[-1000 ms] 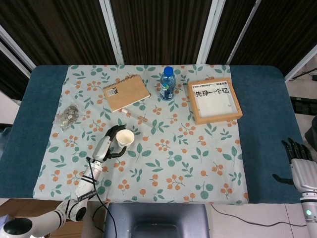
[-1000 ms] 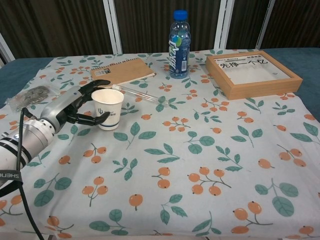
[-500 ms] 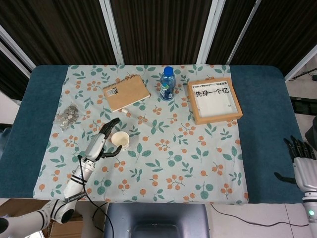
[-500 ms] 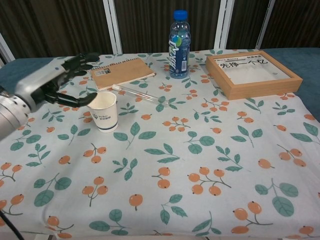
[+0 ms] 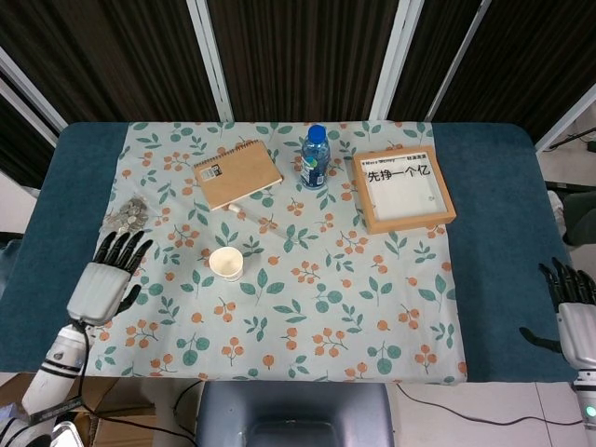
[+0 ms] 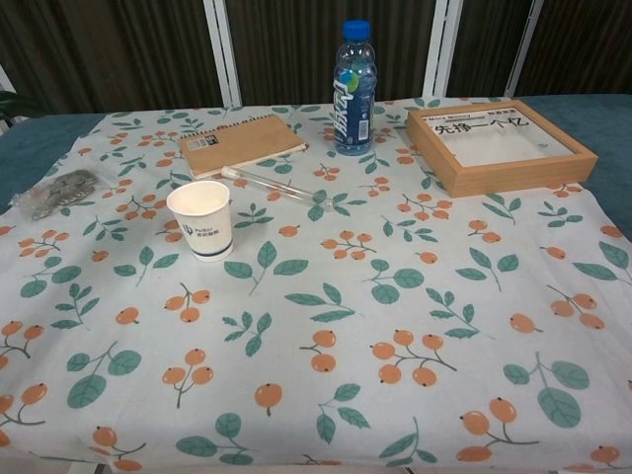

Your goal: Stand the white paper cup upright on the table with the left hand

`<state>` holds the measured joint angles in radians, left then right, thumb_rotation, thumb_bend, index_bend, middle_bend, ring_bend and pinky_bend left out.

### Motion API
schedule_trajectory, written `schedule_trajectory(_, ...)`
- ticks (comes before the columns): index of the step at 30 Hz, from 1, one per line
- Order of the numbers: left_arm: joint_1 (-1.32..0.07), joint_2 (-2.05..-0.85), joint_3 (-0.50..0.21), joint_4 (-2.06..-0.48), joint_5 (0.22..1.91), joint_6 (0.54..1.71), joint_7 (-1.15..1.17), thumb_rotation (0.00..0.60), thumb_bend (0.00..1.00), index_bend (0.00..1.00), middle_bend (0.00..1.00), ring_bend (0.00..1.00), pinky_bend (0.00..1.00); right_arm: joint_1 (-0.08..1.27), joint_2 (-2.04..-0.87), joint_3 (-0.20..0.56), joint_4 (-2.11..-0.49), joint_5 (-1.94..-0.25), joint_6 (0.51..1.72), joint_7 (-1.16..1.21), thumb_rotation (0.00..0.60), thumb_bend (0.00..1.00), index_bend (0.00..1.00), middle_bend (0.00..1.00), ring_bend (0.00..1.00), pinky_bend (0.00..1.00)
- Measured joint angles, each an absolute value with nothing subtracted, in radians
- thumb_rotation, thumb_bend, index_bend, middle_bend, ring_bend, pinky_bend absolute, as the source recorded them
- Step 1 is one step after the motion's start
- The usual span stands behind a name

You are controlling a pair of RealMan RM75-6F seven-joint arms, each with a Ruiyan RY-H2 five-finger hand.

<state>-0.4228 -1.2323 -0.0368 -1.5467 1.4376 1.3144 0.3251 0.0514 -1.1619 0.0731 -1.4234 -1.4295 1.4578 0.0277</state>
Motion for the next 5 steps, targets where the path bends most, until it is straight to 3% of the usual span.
schedule_trajectory(5, -0.327, -1.190, -0.005, -1.546, 1.423, 1.377, 0.222, 0.600, 0.38, 0.00, 0.00, 0.00, 0.00, 0.048, -1.164, 0.071, -1.435, -1.436, 1.464, 0.012, 0.600, 0.05, 0.00, 0.00, 0.00, 0.00)
